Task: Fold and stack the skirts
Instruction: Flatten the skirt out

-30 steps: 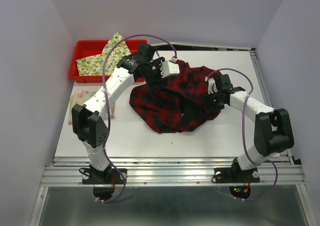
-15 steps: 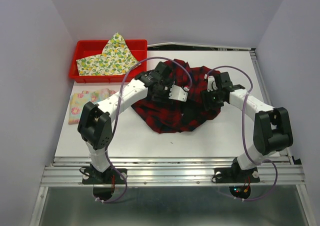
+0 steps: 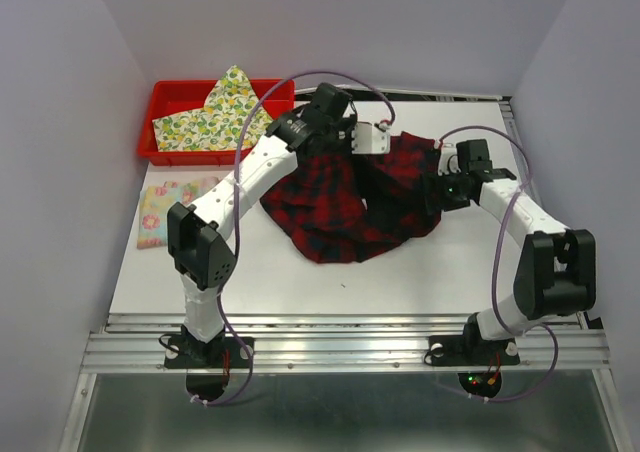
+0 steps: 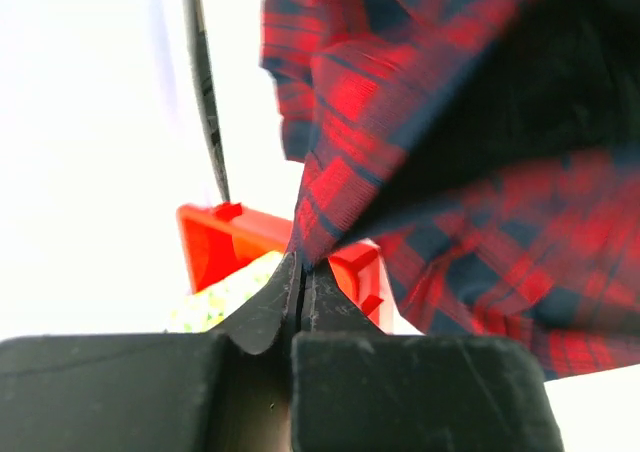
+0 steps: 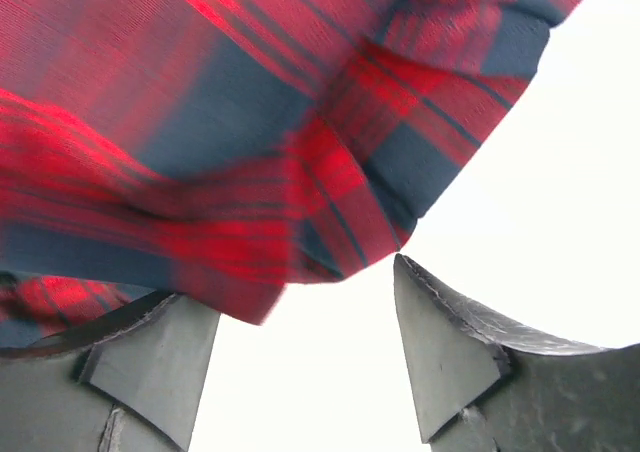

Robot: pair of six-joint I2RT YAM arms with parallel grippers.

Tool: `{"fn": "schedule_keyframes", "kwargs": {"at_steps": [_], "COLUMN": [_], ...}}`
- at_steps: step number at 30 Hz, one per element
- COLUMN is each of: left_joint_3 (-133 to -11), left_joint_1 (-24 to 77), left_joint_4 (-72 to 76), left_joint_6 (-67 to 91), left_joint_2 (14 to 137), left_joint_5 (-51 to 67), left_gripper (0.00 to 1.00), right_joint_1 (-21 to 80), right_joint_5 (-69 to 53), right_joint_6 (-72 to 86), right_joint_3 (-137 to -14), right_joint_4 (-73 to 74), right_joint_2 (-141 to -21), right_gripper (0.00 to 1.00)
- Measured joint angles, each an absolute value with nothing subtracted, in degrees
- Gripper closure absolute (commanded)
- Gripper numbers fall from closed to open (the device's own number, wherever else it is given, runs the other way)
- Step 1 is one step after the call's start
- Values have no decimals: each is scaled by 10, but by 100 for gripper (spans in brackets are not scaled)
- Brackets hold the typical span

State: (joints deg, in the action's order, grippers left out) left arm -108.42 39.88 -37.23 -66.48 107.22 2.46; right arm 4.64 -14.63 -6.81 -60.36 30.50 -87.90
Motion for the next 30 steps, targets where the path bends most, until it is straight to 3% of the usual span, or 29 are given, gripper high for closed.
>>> {"fn": "schedule_keyframes", "kwargs": {"at_steps": [6, 7, 10, 19, 26, 30], "left_joint_3": [-1233, -1247, -1278, -1210, -1213, -1228], "left_joint_1": [366, 358, 337, 299, 291, 278], "left_joint_4": [-383, -383, -389, -384, -379, -377], "left_joint_6": [-528, -515, -467, -417, -417, -417], "left_joint_2": [1088, 1088, 1098, 1118, 1121, 1128], "left_joint_5": [-13, -21, -38, -2, 20, 30], "left_gripper": [100, 100, 100, 100, 100, 100], "right_joint_1": [38, 38, 38, 38, 58, 122], "right_joint_5": [-180, -188, -233, -296, -339, -321], "right_joint_6": [-89, -93, -120, -213, -290, -314], "right_joint_3": [-603, -601, -580, -511, -494, -458], "right_joint_4": [334, 335, 333, 259, 216, 161], "right_joint_2": [-812, -795, -733, -723, -766, -775], "right_gripper": [25, 17, 11, 0, 0, 0]}}
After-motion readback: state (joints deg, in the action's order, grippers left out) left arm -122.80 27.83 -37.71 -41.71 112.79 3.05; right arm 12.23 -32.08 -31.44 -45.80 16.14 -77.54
